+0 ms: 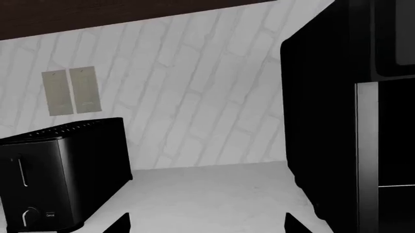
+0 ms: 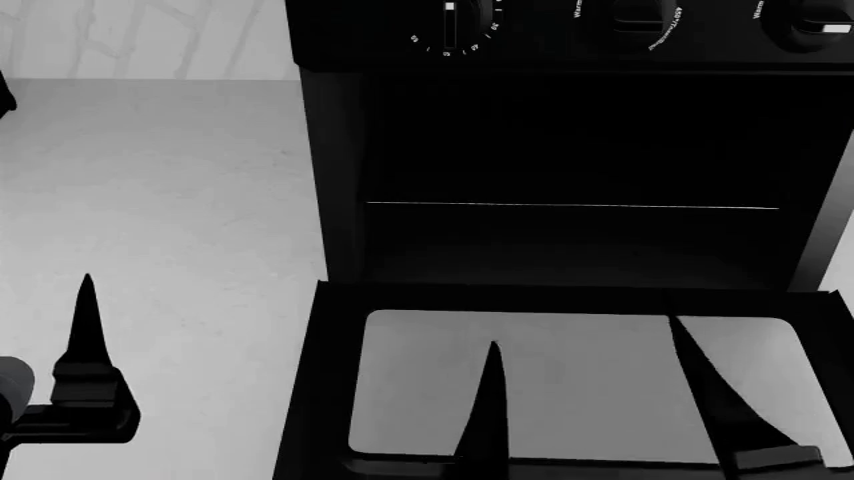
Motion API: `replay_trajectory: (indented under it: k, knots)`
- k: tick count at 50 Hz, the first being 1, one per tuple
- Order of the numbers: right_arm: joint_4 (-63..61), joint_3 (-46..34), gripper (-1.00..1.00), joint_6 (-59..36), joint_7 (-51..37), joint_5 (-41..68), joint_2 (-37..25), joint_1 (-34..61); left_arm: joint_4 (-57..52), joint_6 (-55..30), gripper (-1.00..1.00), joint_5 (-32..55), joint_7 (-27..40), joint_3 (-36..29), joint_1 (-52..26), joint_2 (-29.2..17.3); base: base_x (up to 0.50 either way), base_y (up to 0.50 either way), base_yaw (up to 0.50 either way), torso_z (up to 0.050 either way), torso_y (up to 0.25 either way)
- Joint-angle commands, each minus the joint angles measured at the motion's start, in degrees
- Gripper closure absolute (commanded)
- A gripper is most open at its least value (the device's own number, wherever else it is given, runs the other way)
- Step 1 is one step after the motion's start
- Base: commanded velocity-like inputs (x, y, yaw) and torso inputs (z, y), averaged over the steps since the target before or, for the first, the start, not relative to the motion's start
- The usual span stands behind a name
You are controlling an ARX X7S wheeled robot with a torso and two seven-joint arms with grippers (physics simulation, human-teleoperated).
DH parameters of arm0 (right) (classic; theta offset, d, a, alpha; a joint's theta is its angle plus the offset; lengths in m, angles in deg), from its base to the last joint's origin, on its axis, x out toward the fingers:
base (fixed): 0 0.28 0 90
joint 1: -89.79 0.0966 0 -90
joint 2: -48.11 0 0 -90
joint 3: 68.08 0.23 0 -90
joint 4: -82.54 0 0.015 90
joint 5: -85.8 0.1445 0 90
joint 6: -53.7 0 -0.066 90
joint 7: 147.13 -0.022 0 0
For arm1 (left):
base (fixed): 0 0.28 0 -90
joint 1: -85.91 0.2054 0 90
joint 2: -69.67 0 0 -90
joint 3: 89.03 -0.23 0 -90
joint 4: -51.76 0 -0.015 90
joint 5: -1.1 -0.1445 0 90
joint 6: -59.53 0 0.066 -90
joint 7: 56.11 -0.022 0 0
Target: Close the toaster oven door.
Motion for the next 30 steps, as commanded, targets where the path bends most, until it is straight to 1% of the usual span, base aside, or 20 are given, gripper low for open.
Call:
replay_trajectory:
  k: [1, 7, 14, 18, 30]
  knots:
    - [-0.2, 4.2, -1.0, 8.7, 0.1, 0.5, 1.1, -9.5, 0.6, 0.9, -1.0, 0.4, 0.2, -0.1, 0.3, -0.3, 0.0, 0.0, 0.0, 0.0, 0.0]
    - [-0.2, 4.0, -1.0, 13.1, -1.2, 0.4, 1.1, -14.6, -0.1, 0.3, -1.0, 0.8, 0.5, 0.0, 0.2, -0.6, 0.0, 0.0, 0.0, 0.0, 0.0]
    - [-0.2, 4.6, -1.0, 23.6, -4.0, 1.5, 1.1, -25.2, -0.1, 0.5, -1.0, 1.3, 0.9, 0.1, 0.2, -0.7, 0.0, 0.0, 0.0, 0.0, 0.0]
    - [-0.2, 4.6, -1.0, 27.4, -4.8, 1.1, 1.1, -29.2, -0.1, 0.5, -1.0, 1.5, 1.1, 0.1, 0.1, -0.8, 0.0, 0.0, 0.0, 0.0, 0.0]
    - [-0.2, 7.2, -1.0, 35.3, -6.6, 3.6, 1.1, -37.7, -1.0, -0.2, -1.0, 2.0, 1.7, -0.2, 0.1, -1.3, 0.0, 0.0, 0.0, 0.0, 0.0]
